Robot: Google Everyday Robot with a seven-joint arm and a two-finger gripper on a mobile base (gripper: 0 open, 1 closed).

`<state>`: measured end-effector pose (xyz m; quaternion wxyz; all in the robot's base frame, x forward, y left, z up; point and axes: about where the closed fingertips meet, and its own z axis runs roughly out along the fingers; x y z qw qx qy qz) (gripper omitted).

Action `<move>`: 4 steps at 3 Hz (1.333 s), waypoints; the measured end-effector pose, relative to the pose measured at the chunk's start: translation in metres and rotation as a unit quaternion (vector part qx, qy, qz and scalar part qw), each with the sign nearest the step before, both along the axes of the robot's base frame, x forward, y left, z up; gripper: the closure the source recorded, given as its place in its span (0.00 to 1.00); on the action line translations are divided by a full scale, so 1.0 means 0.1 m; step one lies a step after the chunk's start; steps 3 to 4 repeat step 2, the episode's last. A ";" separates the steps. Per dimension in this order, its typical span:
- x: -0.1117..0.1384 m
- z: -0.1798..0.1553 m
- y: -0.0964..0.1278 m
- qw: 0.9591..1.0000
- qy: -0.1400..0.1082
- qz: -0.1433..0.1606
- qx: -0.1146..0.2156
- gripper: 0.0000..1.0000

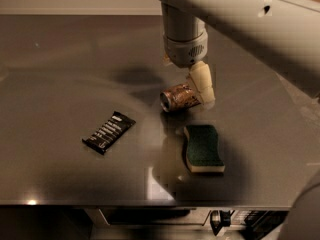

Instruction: Knock orange can over

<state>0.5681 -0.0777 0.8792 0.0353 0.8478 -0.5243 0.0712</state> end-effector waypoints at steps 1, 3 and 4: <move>0.02 -0.04 0.00 0.999 0.024 -0.006 0.024 0.00; 0.03 -0.05 0.01 0.999 0.028 -0.007 0.030 0.00; 0.03 -0.05 0.01 0.999 0.028 -0.007 0.030 0.00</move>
Offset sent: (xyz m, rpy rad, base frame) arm 0.0020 -0.0005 -0.0043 0.0430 0.0454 -0.0114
